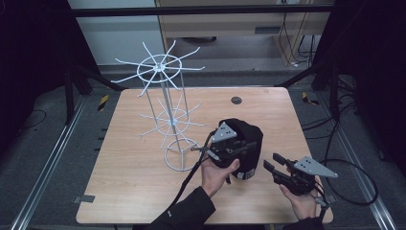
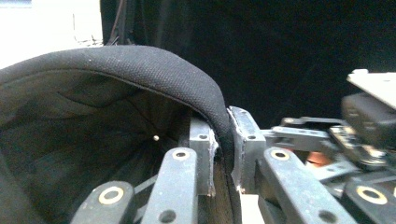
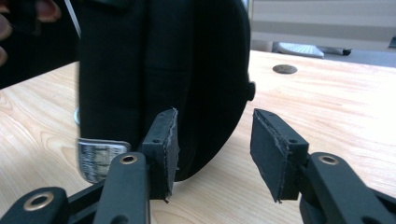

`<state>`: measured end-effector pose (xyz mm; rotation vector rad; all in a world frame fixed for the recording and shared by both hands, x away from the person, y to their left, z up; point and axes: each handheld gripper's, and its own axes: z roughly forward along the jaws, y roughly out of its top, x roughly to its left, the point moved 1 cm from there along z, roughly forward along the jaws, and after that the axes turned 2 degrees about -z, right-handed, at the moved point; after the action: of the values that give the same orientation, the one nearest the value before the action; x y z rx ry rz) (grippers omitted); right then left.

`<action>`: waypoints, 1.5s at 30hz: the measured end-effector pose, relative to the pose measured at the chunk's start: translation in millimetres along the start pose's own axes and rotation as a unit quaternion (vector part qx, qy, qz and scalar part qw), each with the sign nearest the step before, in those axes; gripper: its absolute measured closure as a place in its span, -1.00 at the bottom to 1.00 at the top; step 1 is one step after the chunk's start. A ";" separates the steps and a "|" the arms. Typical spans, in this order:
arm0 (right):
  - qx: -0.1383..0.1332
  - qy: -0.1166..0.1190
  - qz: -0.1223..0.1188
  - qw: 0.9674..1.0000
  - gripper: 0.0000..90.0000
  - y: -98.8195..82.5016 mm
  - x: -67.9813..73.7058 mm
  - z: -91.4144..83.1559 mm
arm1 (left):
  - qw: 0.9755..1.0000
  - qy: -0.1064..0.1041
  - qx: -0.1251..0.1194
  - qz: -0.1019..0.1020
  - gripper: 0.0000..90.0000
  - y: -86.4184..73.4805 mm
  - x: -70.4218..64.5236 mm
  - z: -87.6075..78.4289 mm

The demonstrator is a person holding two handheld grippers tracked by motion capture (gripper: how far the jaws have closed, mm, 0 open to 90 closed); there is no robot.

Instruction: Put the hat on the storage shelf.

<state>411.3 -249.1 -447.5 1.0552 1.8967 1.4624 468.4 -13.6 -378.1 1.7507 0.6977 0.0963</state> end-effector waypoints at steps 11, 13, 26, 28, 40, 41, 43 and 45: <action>0.010 -0.011 0.001 1.000 0.18 -3.2 -9.3 9.0 | 0.998 -0.033 0.023 0.046 0.81 -10.4 -5.7 -17.6; 0.017 -0.008 0.002 1.000 0.19 -5.0 -10.9 12.7 | 0.998 -0.037 0.026 0.047 0.81 -9.5 -5.6 -19.8; 0.030 0.030 -0.010 0.999 0.20 -6.5 -14.3 36.6 | 0.996 -0.050 0.037 0.067 0.82 -7.2 -10.0 -25.4; 0.033 0.040 -0.014 0.999 0.20 -7.2 -14.7 40.2 | 0.995 -0.053 0.042 0.068 0.82 -7.7 -9.7 -24.3; 0.053 0.057 -0.032 0.996 1.00 -3.6 -17.6 43.7 | 0.995 -0.057 0.054 0.069 0.83 -8.8 -6.3 -21.9; 0.051 0.057 -0.032 0.997 1.00 -3.2 -17.6 42.5 | 0.995 -0.058 0.053 0.067 0.83 -8.7 -6.0 -22.2; 0.047 0.058 -0.028 0.997 1.00 -2.3 -17.2 40.1 | 0.995 -0.058 0.052 0.067 0.83 -8.2 -5.6 -22.8; 0.037 0.059 -0.028 0.997 0.99 -0.8 -16.8 36.8 | 0.995 -0.058 0.052 0.068 0.83 -8.0 -5.4 -23.1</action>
<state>449.4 -242.8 -459.6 0.9602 2.0603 1.4618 451.2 4.6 -376.7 1.8861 0.5063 0.0517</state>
